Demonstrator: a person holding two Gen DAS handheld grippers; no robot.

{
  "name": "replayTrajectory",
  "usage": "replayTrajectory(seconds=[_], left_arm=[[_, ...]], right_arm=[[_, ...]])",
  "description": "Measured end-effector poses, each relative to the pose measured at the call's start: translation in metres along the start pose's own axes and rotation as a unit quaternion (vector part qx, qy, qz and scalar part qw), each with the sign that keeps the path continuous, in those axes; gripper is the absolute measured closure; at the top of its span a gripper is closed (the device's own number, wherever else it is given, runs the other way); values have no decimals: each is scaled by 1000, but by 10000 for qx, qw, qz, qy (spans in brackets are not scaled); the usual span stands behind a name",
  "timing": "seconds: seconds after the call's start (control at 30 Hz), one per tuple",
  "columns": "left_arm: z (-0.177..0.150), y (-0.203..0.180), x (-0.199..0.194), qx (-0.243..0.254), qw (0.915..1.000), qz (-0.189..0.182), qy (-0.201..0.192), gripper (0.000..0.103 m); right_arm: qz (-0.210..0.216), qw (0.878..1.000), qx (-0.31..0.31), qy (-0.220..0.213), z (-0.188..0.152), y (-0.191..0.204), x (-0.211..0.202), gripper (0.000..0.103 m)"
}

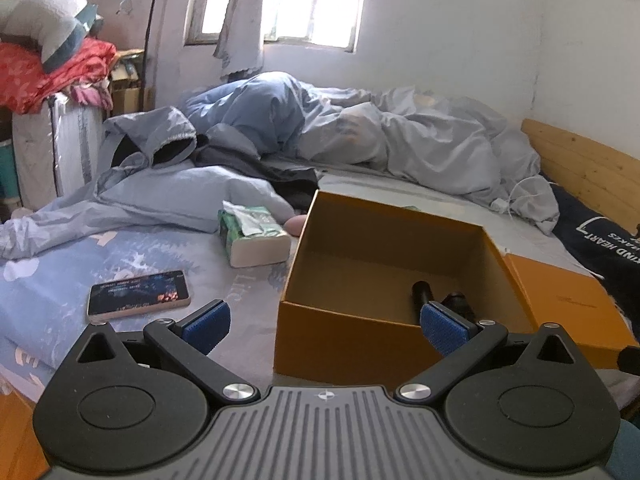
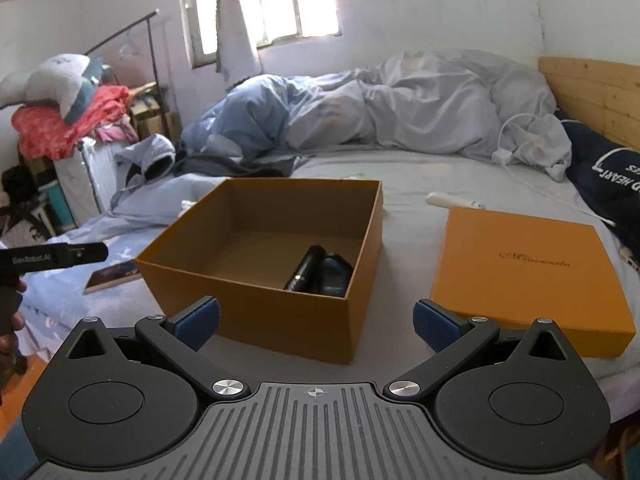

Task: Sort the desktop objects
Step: 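Move the left tool toward the green Face tissue pack beside the box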

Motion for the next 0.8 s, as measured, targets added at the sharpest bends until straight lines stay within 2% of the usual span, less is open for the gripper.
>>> replayTrajectory(seconds=[0.5, 0.8], left_arm=[[3, -5, 24, 172, 9996, 121, 192, 0], [20, -5, 48, 199, 9987, 286, 364, 0]], right_arm=[[-135, 9988, 459, -85, -13, -4, -16, 0], [-216, 9970, 733, -136, -21, -6, -26, 0]])
Point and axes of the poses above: each gripper's, at about its wrist camera, not at the fingertips, and x roughly the way its jaws point, y to its left, z to its top, the point moved 6 cm from there along x, roughly the way its jaws point, and after that the axes turned 15 degrees about z, right-handed, at the moved point
